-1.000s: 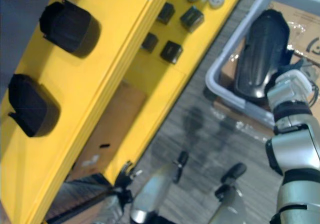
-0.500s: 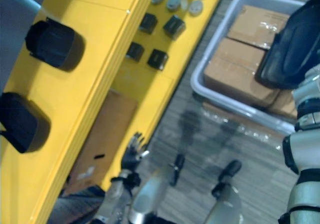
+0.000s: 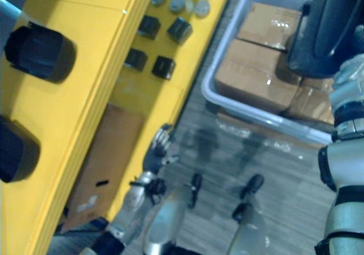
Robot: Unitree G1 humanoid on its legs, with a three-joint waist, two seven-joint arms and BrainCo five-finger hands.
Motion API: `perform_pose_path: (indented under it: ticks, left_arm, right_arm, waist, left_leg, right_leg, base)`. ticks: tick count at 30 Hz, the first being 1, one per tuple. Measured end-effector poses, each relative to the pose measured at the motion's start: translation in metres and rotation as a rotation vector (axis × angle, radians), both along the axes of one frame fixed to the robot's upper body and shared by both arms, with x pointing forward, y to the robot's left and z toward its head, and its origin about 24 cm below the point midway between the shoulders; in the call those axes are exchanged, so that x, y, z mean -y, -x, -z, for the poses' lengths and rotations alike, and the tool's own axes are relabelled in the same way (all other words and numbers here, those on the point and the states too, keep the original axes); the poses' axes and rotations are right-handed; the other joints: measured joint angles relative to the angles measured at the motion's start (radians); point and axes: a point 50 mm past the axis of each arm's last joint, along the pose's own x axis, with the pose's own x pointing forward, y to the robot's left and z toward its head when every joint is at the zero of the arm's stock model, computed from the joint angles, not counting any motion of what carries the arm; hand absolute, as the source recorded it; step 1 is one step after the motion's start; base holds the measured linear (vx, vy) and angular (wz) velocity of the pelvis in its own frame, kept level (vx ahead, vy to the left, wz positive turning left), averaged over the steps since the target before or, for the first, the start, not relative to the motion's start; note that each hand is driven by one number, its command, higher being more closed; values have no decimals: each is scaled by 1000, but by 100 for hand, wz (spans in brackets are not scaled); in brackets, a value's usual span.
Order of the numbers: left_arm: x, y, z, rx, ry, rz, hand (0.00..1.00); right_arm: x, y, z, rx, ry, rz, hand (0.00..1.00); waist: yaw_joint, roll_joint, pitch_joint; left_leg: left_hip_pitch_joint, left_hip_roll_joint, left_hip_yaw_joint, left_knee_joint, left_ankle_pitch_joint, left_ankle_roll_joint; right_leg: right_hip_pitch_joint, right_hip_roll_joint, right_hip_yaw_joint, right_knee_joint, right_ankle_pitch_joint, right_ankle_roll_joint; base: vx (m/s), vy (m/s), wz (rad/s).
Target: Walk over and take plastic housings, then place them on the shelf
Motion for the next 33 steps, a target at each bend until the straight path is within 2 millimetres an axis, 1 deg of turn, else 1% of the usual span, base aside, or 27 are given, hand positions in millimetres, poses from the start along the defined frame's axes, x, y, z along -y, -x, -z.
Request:
perform_pose_path:
  ticks: [1, 3, 5, 7, 9, 10, 11, 12, 14, 15, 16, 17, 18, 19, 20, 22, 24, 28, 29, 31, 33]
  left_arm:
    - [2, -9, -10, 20, -10, 0, 0]
    - [5, -20, -22, 36, -34, 5, 0]
    - [10, -40, -47, 73, -79, 11, 0]
    - [11, -52, -63, 101, -104, 6, 0]
    - [14, -69, -90, 132, -107, -6, 0]
    - [14, -73, -96, 131, -100, -6, 0]
    - [16, -84, -110, 121, -85, -4, 0]
    - [16, -88, -115, 118, -85, -9, 0]
    - [12, -100, -124, 88, -76, -36, 0]
    - [11, -106, -129, 66, -68, -56, 0]
    - [9, -109, -131, 55, -48, -62, 0]
    - [8, -112, -136, 45, -36, -85, 0]
    - [6, -116, -139, 26, -11, -110, 0]
    - [5, -118, -140, 16, -5, -121, 0]
    - [3, -121, -140, -11, 22, -142, 0]
    - [-2, -124, -141, -48, 66, -174, 0]
    - [-3, -127, -141, -81, 89, -185, 0]
    - [0, -129, -138, -174, 229, -147, 0]
    - [3, -129, -137, -198, 269, -130, 0]
    - [3, -129, -137, -211, 291, -124, 0]
    - [4, -130, -139, -215, 307, -121, 0]
  right_arm:
    - [-8, -3, -6, 32, 15, -23, 100]
    - [-18, -7, -9, 59, 28, -60, 100]
    - [-38, -14, -16, 99, 56, -119, 100]
    - [-50, -18, -18, 118, 55, -162, 100]
    - [-70, -24, -22, 145, 56, -229, 100]
    - [-76, -26, -22, 146, 53, -245, 100]
    - [-87, -30, -22, 154, 53, -284, 100]
    - [-92, -31, -22, 158, 57, -302, 100]
    - [-113, -36, -21, 163, 76, -363, 100]
    - [-125, -38, -22, 173, 87, -401, 100]
    - [-131, -39, -23, 181, 93, -420, 100]
    - [-140, -39, -25, 193, 115, -452, 100]
    - [-150, -39, -28, 209, 145, -485, 100]
    - [-154, -39, -28, 217, 156, -499, 100]
    - [-163, -39, -28, 227, 176, -517, 100]
    - [-175, -40, -27, 233, 194, -552, 100]
    - [-179, -40, -27, 232, 216, -563, 100]
    - [-193, -40, -25, 223, 255, -597, 100]
    - [-198, -41, -23, 219, 265, -615, 100]
    - [-203, -41, -21, 212, 279, -627, 100]
    - [-209, -42, -19, 209, 284, -640, 100]
  waist:
    - [-6, -8, 6]
    - [-20, -19, 13]
    - [-41, -42, 30]
    - [-53, -58, 40]
    - [-72, -71, 49]
    - [-76, -73, 50]
    - [-79, -75, 52]
    - [-85, -76, 52]
    - [-116, -77, 53]
    - [-127, -82, 56]
    - [-131, -89, 59]
    - [-134, -104, 59]
    - [-149, -110, 62]
    - [-156, -113, 62]
    - [-169, -121, 62]
    - [-182, -130, 61]
    - [-185, -137, 62]
    - [-186, -145, 60]
    - [-187, -152, 60]
    - [-192, -161, 60]
    - [-197, -178, 59]
  left_leg:
    - [-3, 1, 3, 1, 0, 0]
    - [-7, 1, 4, 2, 0, 0]
    - [-18, 6, 15, 14, 0, 0]
    - [-16, 8, 26, 15, 0, 0]
    - [-16, 8, 41, 15, 0, 0]
    - [-15, 11, 52, 16, 0, 0]
    - [-15, 14, 72, 19, 0, 0]
    - [-15, 15, 79, 19, -1, 1]
    - [-15, 22, 86, 27, -9, 1]
    - [-11, 31, 99, 33, -15, 1]
    - [-7, 33, 110, 31, -15, 1]
    - [-6, 38, 127, 29, -16, 0]
    - [-5, 42, 130, 30, -17, 0]
    - [-5, 43, 130, 30, -17, 0]
    - [-1, 46, 135, 29, -18, -2]
    - [3, 52, 141, 30, -20, -5]
    - [7, 57, 148, 30, -20, -5]
    - [14, 60, 158, 29, -23, -9]
    - [14, 60, 161, 29, -23, -9]
    - [15, 60, 161, 30, -23, -9]
    - [15, 59, 162, 31, -23, -9]
  right_leg:
    - [-4, 1, 4, -4, 6, -1]
    - [-9, 2, 7, -4, 8, 0]
    - [-17, 6, 13, -4, 13, -3]
    - [-20, 8, 26, -3, 15, -3]
    - [-31, 5, 42, 2, 19, -2]
    - [-34, 5, 48, 3, 20, -2]
    - [-48, 5, 67, 12, 21, -2]
    - [-51, 5, 71, 12, 22, -2]
    - [-52, 12, 82, 12, 24, -2]
    - [-54, 20, 92, 12, 26, -4]
    - [-56, 22, 101, 12, 27, -5]
    - [-65, 27, 118, 12, 32, -8]
    - [-67, 30, 121, 12, 33, -9]
    - [-67, 31, 121, 12, 34, -10]
    - [-67, 35, 128, 12, 34, -11]
    - [-67, 36, 137, 12, 35, -13]
    - [-67, 46, 141, 12, 38, -16]
    - [-67, 53, 152, 12, 39, -18]
    - [-67, 53, 154, 12, 40, -18]
    - [-67, 53, 156, 12, 40, -17]
    - [-67, 53, 157, 12, 42, -17]
  base:
    - [-28, 55, -3]
    - [-25, 65, -4]
    - [-27, 66, -7]
    - [-33, 62, -11]
    - [-47, 74, -17]
    - [-53, 65, -28]
    - [-56, 54, -26]
    - [-54, 48, -25]
    - [-43, 34, -19]
    - [-44, 29, -28]
    - [-53, 18, -40]
    - [-45, 4, -33]
    - [-44, 0, -25]
    - [-37, -4, -12]
    - [-32, -2, -10]
    - [-46, 18, -15]
    - [-42, -9, -11]
    - [-42, -15, -9]
    - [-39, -1, -5]
    - [-35, 3, -2]
    - [-15, 3, 0]
